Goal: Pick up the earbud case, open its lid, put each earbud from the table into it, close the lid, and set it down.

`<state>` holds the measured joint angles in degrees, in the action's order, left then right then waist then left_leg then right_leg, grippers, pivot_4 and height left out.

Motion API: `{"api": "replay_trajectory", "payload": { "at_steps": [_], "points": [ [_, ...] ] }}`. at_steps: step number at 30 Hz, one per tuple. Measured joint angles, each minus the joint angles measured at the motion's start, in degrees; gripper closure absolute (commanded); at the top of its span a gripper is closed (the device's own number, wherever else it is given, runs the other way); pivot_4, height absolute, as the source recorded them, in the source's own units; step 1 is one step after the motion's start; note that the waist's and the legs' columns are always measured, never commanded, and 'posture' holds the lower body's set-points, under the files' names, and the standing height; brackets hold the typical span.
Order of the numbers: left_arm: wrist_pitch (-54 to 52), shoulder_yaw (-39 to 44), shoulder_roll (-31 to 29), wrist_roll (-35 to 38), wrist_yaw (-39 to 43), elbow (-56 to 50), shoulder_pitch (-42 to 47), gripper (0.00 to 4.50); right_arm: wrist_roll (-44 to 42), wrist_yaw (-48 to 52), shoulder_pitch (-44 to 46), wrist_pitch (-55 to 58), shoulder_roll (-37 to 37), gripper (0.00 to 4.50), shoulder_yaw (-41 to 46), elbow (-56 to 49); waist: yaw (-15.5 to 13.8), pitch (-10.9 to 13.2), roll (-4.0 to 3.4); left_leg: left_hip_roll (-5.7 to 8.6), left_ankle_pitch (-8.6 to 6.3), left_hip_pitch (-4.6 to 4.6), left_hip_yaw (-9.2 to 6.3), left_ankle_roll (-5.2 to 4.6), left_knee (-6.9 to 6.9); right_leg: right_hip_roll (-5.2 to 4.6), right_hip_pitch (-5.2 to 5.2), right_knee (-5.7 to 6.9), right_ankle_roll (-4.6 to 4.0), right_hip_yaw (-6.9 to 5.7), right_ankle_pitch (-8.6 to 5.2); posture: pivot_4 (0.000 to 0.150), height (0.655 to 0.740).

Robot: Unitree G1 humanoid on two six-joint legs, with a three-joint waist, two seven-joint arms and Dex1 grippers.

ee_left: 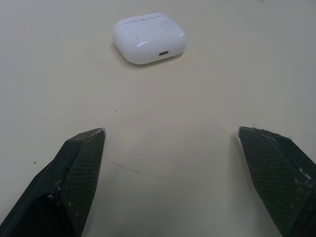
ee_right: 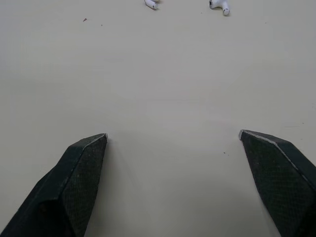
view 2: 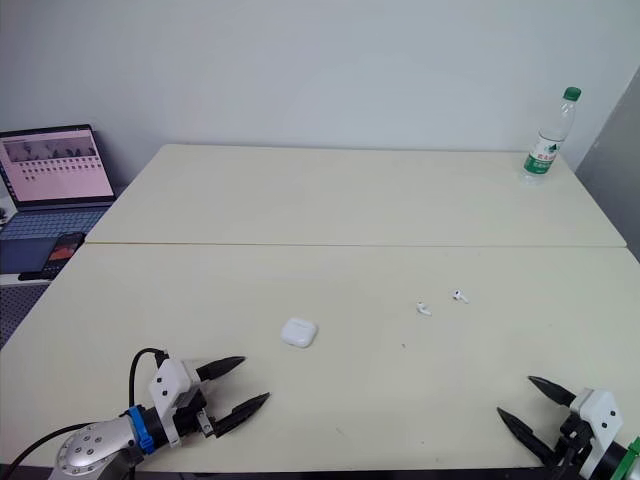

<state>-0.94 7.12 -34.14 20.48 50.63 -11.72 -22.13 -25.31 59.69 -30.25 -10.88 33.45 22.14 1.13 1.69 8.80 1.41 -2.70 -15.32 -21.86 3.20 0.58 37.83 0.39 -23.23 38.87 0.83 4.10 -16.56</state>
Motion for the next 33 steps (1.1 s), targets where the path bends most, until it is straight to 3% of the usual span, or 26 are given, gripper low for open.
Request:
{"api": "replay_trajectory", "payload": {
  "at_steps": [24,33],
  "points": [
    [-0.56,0.27,0.61,1.38,-0.33,-1.52,-1.84,0.0,-0.09,0.13,-0.77,-0.53,0.16,0.02,0.08,-0.22,0.0,0.03,0.02,-0.01,-0.09,-0.03,0.0,0.12,-0.02,-0.02,0.0,-0.04,0.0,-0.01,-0.1,0.15,0.7362],
    [-6.71,-0.93,5.62,0.85,-8.98,-8.01,-2.45,0.0,-0.98,1.42,-4.35,0.04,-0.24,0.02,-1.13,-7.78,-0.04,0.33,0.0,0.0,-0.09,-0.07,-0.03,0.13,-0.01,-0.03,0.0,-0.04,0.02,-0.01,-0.11,0.15,0.7362]
  ]
}}
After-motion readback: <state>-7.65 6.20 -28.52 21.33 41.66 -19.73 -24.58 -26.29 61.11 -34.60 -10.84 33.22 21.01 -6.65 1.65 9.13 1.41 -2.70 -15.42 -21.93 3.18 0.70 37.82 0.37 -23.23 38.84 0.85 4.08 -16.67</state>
